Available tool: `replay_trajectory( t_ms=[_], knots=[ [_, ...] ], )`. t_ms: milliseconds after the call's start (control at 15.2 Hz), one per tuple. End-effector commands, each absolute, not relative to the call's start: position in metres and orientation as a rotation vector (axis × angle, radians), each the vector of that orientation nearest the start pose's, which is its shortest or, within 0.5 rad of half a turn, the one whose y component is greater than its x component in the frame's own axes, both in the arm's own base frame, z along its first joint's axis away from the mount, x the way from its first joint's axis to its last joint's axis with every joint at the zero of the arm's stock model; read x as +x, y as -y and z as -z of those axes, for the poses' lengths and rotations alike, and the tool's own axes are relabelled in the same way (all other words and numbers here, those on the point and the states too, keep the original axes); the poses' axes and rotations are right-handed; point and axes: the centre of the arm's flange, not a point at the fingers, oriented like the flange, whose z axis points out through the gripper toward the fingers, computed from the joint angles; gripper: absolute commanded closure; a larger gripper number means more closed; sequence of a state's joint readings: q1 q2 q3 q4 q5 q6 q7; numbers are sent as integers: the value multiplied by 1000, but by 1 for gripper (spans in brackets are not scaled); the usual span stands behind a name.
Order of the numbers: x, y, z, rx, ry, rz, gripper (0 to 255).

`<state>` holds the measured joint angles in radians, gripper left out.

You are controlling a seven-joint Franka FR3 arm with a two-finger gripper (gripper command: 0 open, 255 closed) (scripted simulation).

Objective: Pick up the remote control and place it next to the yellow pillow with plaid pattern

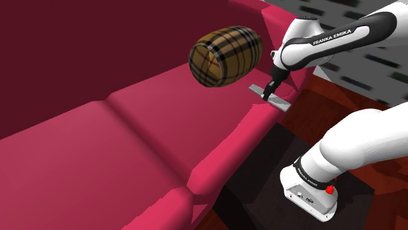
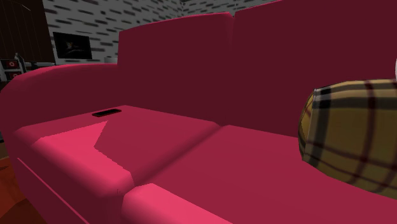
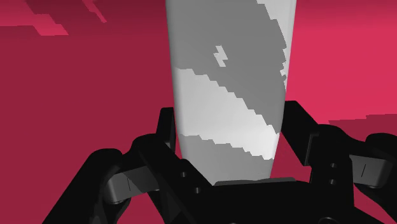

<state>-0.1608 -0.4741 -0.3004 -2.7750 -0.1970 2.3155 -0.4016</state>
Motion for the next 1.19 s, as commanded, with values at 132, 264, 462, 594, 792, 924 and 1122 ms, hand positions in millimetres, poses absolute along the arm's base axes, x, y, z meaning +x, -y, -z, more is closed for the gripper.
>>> replay_trajectory(
  t_ms=[132,264,462,594,792,924,1122],
  knots=[
    [326,155,-343,-3148,166,3,255],
    [326,155,-343,-3148,166,3,255],
    [326,155,-343,-3148,166,3,0],
    [326,155,-343,-3148,166,3,0],
    [326,155,-356,-3148,166,3,0],
    [326,154,-383,-3148,166,3,0],
    [326,154,-393,-3148,166,3,0]
  ],
)
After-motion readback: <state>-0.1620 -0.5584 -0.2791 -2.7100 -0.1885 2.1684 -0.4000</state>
